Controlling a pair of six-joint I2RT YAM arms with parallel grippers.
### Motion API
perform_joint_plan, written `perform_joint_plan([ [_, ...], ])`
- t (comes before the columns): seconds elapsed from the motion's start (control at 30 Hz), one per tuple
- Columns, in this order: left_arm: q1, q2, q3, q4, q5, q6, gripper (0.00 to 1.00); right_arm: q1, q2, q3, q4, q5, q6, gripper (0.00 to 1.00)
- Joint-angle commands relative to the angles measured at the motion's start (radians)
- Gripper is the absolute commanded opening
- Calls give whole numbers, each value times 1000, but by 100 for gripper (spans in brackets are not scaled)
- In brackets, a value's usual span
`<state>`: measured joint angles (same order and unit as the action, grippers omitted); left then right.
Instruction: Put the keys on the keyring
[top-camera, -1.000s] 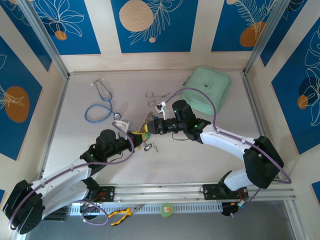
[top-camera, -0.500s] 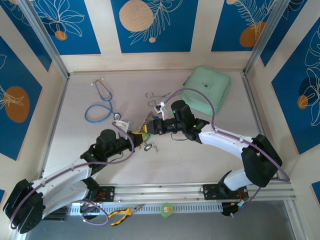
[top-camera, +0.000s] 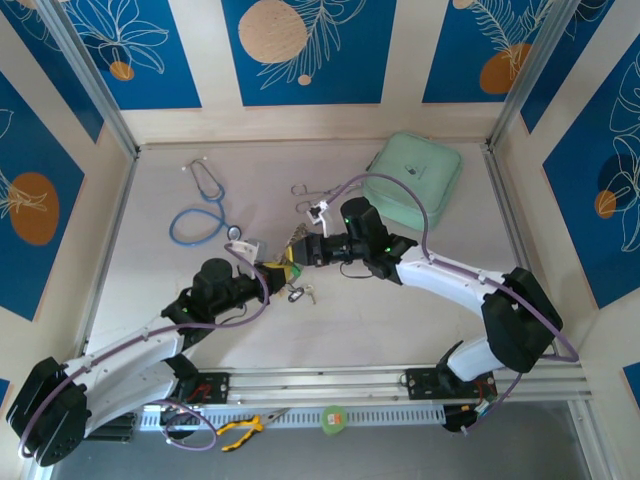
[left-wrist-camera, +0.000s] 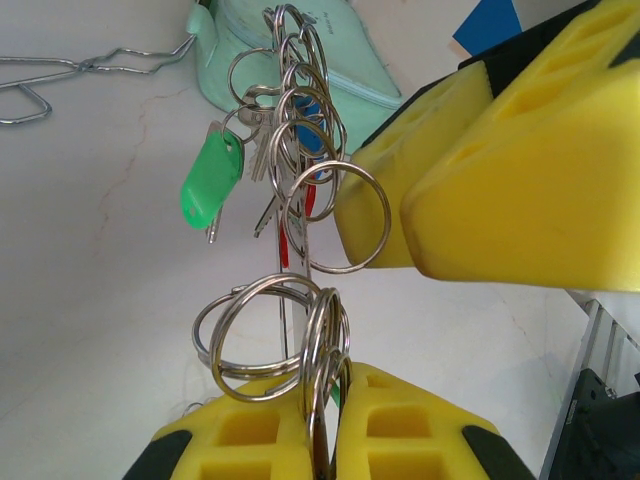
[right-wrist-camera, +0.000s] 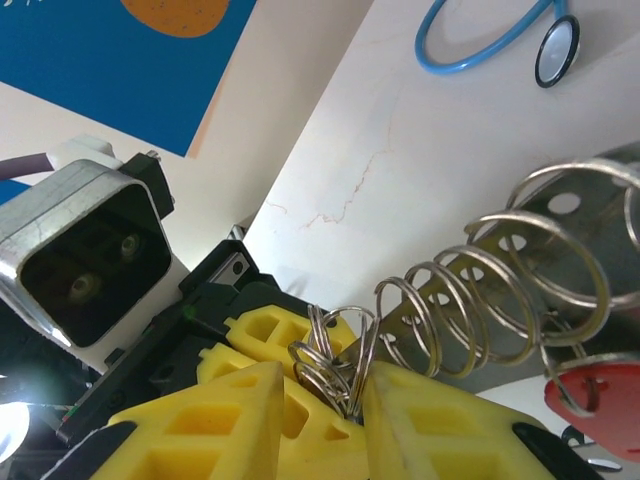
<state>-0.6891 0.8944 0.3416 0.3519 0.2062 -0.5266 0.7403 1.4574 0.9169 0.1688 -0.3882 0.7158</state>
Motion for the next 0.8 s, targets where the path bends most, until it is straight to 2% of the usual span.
perform_joint_plan([
  [0.0, 4, 0, 45, 50, 15, -14, 0, 7, 16, 35, -22, 21, -5, 26],
  [0.17, 3, -4, 44, 49, 19, -11, 0, 2, 19, 40, -46, 63, -1, 25],
  [0.5, 4, -9, 47, 37, 17, -16, 0, -4, 23, 51, -73, 52, -31, 1],
  [0.6, 3, -12, 49, 19, -3, -31, 0, -4, 12, 61, -114, 64, -83, 0],
  [0.77, 3, -10, 29, 10, -1, -60, 36, 9, -17, 81, -156, 103, -307, 0],
])
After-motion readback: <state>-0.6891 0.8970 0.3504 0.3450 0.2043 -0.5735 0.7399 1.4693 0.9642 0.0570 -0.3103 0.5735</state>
